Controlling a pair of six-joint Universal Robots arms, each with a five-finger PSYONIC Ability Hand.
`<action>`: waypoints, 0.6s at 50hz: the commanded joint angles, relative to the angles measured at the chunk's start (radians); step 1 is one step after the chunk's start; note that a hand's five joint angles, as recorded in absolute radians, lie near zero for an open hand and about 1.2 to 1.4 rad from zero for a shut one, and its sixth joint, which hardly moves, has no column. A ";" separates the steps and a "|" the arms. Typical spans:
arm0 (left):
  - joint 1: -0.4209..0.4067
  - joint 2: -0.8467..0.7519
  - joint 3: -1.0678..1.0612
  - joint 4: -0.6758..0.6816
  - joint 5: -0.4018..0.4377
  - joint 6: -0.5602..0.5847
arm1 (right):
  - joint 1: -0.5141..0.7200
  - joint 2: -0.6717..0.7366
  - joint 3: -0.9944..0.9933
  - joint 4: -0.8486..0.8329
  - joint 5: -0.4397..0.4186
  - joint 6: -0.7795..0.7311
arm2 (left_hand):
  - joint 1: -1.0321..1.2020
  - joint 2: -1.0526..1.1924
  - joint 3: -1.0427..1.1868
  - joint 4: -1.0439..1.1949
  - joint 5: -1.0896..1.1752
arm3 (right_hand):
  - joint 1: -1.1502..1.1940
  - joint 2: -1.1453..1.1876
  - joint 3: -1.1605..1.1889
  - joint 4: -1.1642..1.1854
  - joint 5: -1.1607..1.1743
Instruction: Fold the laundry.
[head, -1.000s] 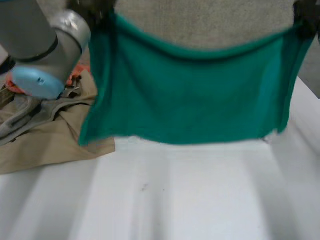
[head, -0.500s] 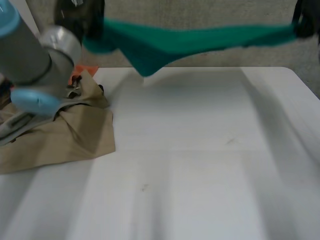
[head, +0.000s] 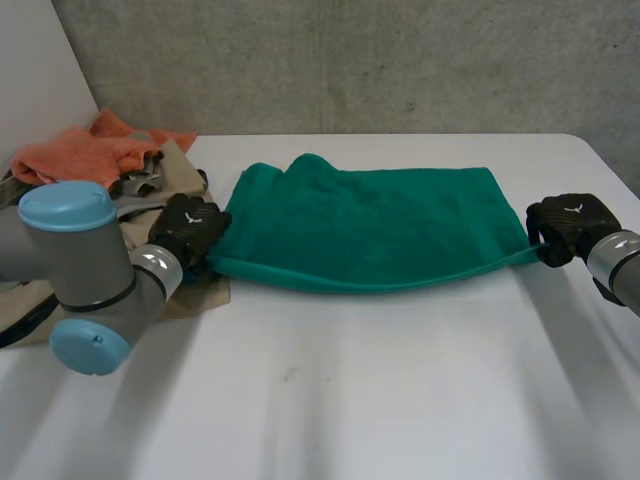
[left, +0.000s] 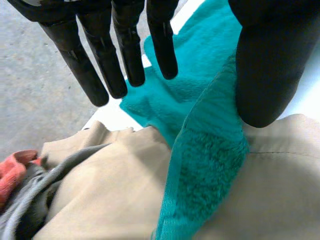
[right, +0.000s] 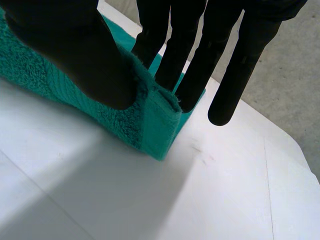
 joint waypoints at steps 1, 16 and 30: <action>0.022 0.038 -0.029 -0.013 -0.027 -0.041 | -0.005 -0.009 0.016 -0.014 -0.002 0.024 | 0.003 -0.005 -0.010 -0.002 -0.001 | 0.251 0.211 0.206 0.197 0.201; 0.076 -0.004 -0.020 -0.076 -0.004 -0.035 | -0.010 -0.011 0.024 -0.011 -0.003 0.010 | 0.383 0.376 0.370 0.378 0.380 | 0.251 0.211 0.206 0.197 0.201; 0.058 0.008 -0.021 -0.145 0.030 -0.013 | -0.028 -0.058 0.041 0.030 -0.021 -0.030 | 0.472 0.465 0.459 0.467 0.469 | 0.251 0.211 0.206 0.197 0.201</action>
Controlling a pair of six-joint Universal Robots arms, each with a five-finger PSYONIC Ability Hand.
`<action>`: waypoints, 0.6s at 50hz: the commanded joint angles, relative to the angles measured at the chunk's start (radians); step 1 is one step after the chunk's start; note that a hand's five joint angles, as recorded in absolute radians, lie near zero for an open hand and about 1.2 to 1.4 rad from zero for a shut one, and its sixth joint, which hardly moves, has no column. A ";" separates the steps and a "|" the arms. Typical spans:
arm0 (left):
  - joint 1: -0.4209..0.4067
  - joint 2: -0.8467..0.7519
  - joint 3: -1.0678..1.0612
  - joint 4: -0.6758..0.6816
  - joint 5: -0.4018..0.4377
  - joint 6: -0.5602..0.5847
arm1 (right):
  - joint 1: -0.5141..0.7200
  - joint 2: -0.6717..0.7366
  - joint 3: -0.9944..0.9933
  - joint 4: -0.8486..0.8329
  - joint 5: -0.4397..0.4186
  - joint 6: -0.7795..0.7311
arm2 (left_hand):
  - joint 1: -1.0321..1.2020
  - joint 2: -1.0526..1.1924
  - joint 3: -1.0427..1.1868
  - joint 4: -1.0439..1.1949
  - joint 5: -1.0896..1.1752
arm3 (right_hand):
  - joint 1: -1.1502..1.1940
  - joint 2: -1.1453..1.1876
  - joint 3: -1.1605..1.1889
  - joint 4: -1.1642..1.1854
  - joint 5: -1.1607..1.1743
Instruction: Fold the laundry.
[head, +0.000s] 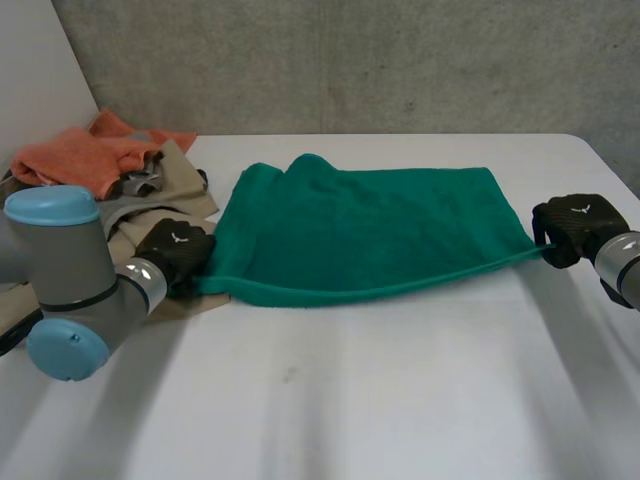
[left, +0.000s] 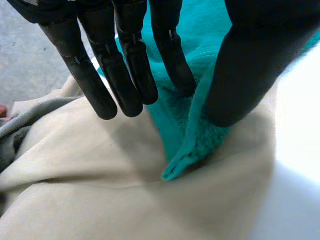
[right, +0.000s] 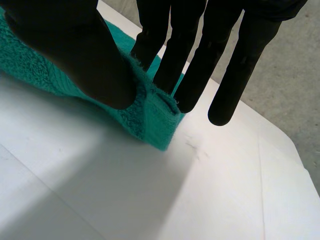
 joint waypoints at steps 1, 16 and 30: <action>0.001 0.010 0.002 -0.026 -0.014 0.008 | -0.013 -0.019 0.009 0.031 -0.023 -0.028 | 0.397 0.385 0.384 0.384 0.379 | 0.251 0.211 0.206 0.197 0.201; 0.004 0.335 -0.172 -0.321 -0.083 0.290 | -0.159 -0.215 0.035 0.454 -0.059 -0.451 | 0.528 0.516 0.515 0.515 0.510 | 0.251 0.211 0.206 0.197 0.201; -0.051 0.520 -0.246 -0.415 0.017 0.407 | -0.183 -0.277 0.124 0.591 -0.112 -0.714 | 0.528 0.516 0.515 0.515 0.510 | 0.251 0.211 0.206 0.197 0.201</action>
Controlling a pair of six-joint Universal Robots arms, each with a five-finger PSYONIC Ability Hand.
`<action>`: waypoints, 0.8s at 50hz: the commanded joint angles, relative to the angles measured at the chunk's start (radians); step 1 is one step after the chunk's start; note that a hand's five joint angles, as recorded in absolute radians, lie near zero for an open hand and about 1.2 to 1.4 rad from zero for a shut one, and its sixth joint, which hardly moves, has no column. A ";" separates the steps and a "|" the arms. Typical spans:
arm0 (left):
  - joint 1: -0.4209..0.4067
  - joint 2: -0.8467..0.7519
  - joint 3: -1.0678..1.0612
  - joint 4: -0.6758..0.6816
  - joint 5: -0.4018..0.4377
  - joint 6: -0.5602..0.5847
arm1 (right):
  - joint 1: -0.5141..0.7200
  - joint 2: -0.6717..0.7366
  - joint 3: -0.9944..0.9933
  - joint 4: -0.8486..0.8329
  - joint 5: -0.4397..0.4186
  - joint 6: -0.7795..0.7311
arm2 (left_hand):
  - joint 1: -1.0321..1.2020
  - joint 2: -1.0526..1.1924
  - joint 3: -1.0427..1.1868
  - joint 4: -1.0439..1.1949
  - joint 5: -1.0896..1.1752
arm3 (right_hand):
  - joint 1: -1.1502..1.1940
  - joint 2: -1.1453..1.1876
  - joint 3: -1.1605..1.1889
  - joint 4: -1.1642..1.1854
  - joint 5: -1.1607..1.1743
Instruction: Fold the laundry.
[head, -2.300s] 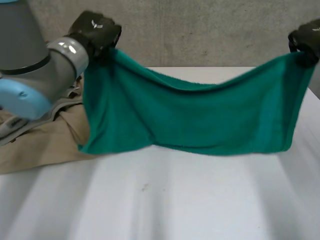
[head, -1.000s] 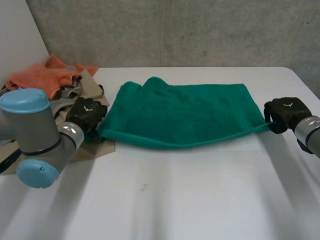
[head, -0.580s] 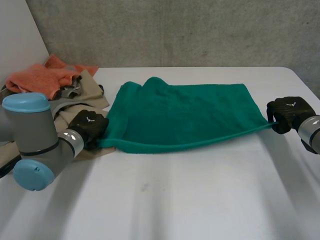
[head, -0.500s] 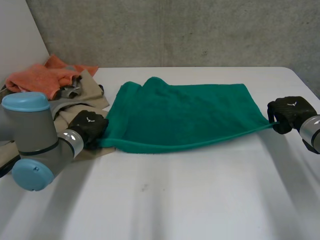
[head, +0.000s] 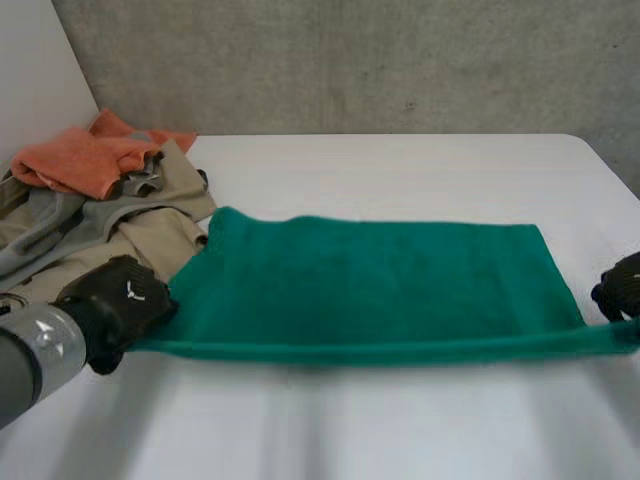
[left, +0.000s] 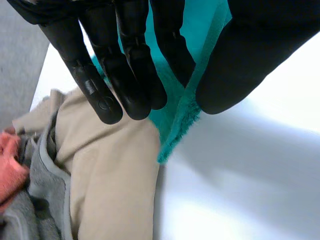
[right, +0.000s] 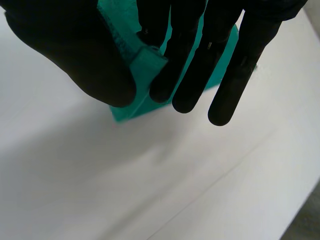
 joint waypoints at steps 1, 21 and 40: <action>-0.051 -0.102 0.066 0.112 0.035 -0.068 | 0.061 0.052 -0.021 -0.145 -0.007 0.123 | 0.223 0.198 0.204 0.197 0.231 | 0.250 0.211 0.206 0.197 0.199; -0.187 -0.693 0.798 0.319 -0.115 -0.243 | 0.199 0.451 -0.480 -0.469 0.190 0.557 | 0.223 0.198 0.204 0.197 0.231 | 0.250 0.211 0.206 0.197 0.199; -0.233 -1.076 1.355 0.152 -0.261 -0.220 | 0.292 0.730 -0.797 -0.570 0.328 0.573 | 0.223 0.198 0.204 0.197 0.231 | 0.250 0.211 0.206 0.197 0.199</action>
